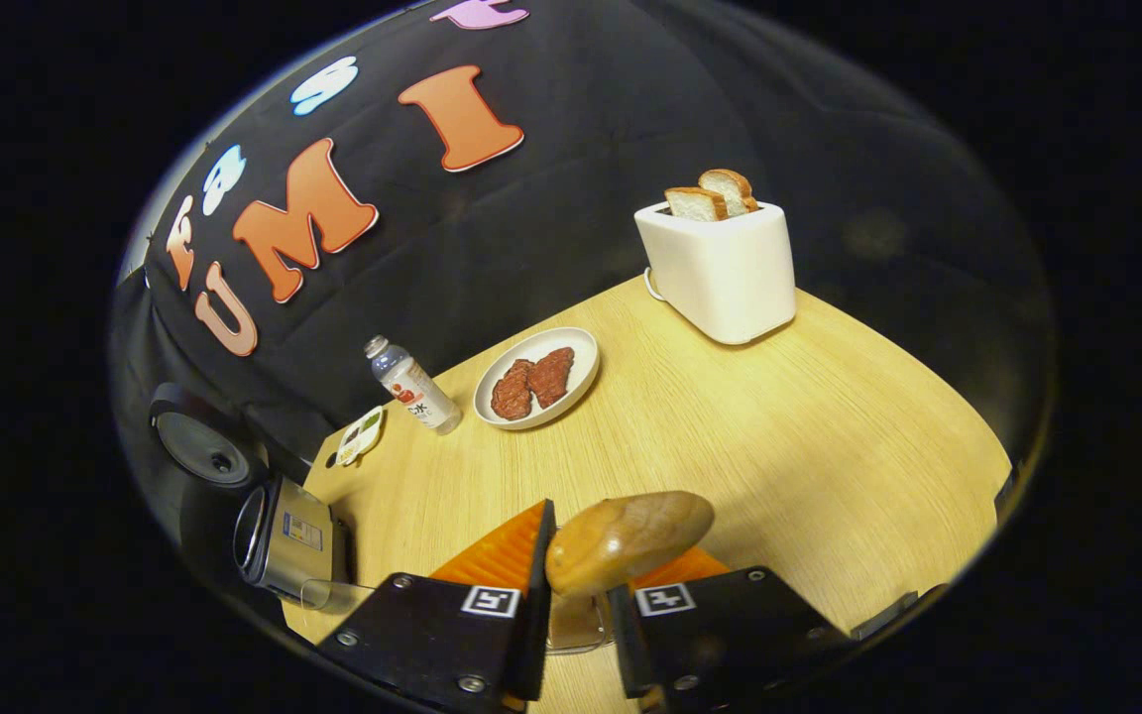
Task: Close the left gripper, press the button to open the rice cooker; take a wooden spoon from the chopstick holder with the right hand, scoop a spoonful of rice and pour it into the rice cooker, then put the wooden spoon back into the chopstick holder.
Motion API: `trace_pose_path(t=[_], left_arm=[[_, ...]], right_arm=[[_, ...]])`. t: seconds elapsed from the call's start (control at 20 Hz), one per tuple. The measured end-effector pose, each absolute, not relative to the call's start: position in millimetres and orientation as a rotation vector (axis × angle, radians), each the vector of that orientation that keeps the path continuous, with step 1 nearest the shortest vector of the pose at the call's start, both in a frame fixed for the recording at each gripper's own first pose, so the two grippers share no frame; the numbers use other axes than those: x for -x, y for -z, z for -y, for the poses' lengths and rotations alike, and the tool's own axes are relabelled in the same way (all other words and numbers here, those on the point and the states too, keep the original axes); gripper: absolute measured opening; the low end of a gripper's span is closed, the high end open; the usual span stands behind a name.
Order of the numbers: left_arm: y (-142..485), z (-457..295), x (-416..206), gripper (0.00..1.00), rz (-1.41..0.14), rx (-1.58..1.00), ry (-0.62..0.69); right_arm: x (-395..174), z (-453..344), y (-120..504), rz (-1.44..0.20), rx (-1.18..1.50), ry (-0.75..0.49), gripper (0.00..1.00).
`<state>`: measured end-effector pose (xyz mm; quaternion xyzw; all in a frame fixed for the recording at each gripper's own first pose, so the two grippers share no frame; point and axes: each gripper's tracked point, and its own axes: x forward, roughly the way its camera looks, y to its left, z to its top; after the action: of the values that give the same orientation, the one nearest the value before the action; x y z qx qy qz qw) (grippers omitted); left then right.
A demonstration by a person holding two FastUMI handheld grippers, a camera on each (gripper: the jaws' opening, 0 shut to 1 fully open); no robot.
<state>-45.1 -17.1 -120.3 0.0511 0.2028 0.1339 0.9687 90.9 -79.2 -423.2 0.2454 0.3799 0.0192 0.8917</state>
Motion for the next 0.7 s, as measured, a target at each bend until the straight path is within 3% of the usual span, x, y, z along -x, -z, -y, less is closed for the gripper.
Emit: trace_pose_path(t=[0.3,0.55,0.6,0.65,0.7], left_arm=[[124.5,10.4,47.1,0.92,-0.407,-0.094,-0.259],[129.3,-4.6,49.2,0.93,-0.41,-0.038,-0.247],[128.6,-9.3,48.5,0.93,-0.41,-0.03,-0.245],[130.2,-15.3,49.0,0.89,-0.409,-0.023,-0.245],[130.7,-19.3,48.1,0.93,-0.41,-0.016,-0.242]], right_arm=[[-78.4,71.7,409.0,-0.821,-0.559,-0.02,0.19],[-75.4,77.2,379.9,-0.774,-0.663,0.003,0.19],[-74.1,81.8,372.8,-0.755,-0.672,0.009,0.24],[-74.0,86.0,364.6,-0.738,-0.68,0.015,0.19],[-69.5,88.0,355.5,-0.725,-0.685,0.02,0.19]])
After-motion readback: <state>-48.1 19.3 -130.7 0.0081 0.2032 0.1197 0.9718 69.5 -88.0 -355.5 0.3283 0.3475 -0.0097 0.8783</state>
